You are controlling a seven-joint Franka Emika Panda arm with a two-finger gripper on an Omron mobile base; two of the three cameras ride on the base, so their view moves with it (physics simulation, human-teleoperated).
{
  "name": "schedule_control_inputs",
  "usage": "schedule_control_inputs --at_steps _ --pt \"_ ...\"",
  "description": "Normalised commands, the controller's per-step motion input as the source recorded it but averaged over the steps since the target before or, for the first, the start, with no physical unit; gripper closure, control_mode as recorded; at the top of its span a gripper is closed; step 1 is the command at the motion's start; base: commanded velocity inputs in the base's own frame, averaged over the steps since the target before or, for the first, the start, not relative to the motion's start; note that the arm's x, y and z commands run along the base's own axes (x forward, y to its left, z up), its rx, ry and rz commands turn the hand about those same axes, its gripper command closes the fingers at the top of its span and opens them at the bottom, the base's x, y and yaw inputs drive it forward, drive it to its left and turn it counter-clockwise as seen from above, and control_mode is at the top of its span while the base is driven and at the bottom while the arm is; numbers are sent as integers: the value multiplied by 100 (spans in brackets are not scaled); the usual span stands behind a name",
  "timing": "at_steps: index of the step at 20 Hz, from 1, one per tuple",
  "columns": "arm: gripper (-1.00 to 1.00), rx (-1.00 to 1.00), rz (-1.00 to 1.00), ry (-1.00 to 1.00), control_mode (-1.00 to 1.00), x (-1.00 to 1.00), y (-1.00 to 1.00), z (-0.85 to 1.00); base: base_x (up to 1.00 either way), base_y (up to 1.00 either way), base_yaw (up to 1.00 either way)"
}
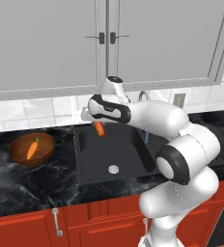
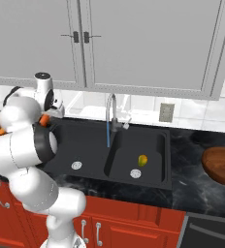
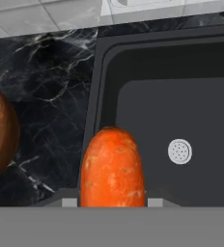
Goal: Pick the carrots from the sink and place them in one bowl. Place the mango in the other bowl. Then turn off the sink faucet.
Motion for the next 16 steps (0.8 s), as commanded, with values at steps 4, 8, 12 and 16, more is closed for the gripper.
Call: schedule_control_inputs --at_steps 4,8,12,16 --pt "100 0 0 5 -100 -9 50 5 0 0 0" --pt "100 0 0 4 -100 -5 49 2 0 0 0" --pt "100 0 0 5 -100 -1 48 0 0 0 0" --pt "100 0 0 5 -100 0 47 0 0 0 0"
